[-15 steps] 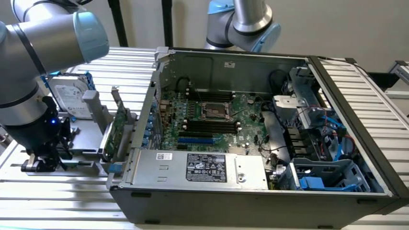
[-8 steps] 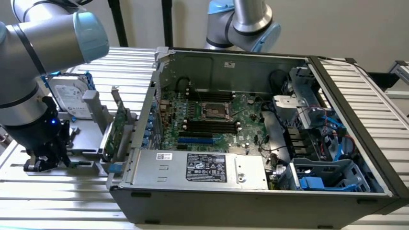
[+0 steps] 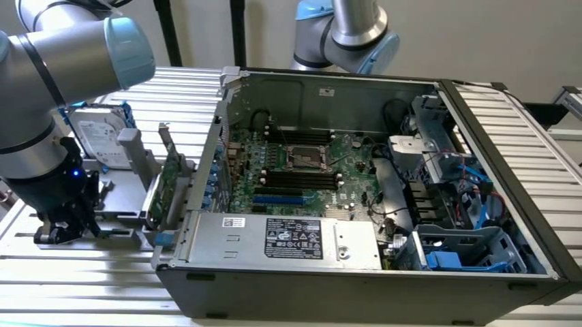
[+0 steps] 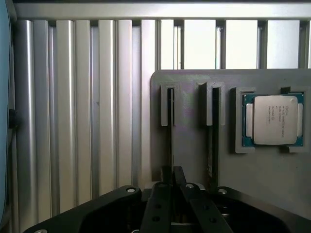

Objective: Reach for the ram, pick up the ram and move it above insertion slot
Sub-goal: 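Pick up the ram and move it above insertion slot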

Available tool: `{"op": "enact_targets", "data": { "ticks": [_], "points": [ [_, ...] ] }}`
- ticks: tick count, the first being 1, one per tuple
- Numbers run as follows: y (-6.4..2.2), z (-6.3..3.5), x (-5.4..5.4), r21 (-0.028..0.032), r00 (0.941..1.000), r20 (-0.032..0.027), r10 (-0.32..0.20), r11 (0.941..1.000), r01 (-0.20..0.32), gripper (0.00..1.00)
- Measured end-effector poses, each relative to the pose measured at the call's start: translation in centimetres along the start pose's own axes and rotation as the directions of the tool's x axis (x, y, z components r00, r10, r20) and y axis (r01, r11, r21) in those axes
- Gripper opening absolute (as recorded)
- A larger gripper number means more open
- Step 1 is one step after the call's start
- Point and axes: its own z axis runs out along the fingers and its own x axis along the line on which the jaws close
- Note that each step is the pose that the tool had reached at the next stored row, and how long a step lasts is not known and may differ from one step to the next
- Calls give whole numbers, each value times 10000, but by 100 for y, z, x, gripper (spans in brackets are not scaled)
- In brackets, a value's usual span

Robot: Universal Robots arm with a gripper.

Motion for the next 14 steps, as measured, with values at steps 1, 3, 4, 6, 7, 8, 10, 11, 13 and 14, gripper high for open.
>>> {"op": "enact_targets", "data": {
  "ticks": [1,3,4,6,7,8,10,11,13,14],
  "points": [
    [0,0,0,1,10000,0,1,10000,-1,13],
    [0,0,0,0,10000,1,25,10000,-25,13],
    [0,0,0,1,10000,2,45,10000,-45,13],
    [0,0,0,0,9999,6,104,9999,-104,13],
    [0,1,-1,0,9999,8,142,9999,-142,13],
    [0,0,-1,-2,9998,9,180,9998,-180,13],
    [0,0,-1,-2,9997,13,254,9997,-254,13],
    [0,0,-1,-3,9996,14,279,9996,-279,13],
    [-1,0,0,-3,9996,14,283,9996,-283,13],
    [-1,0,0,-2,9996,14,284,9996,-284,13]
  ]
}}
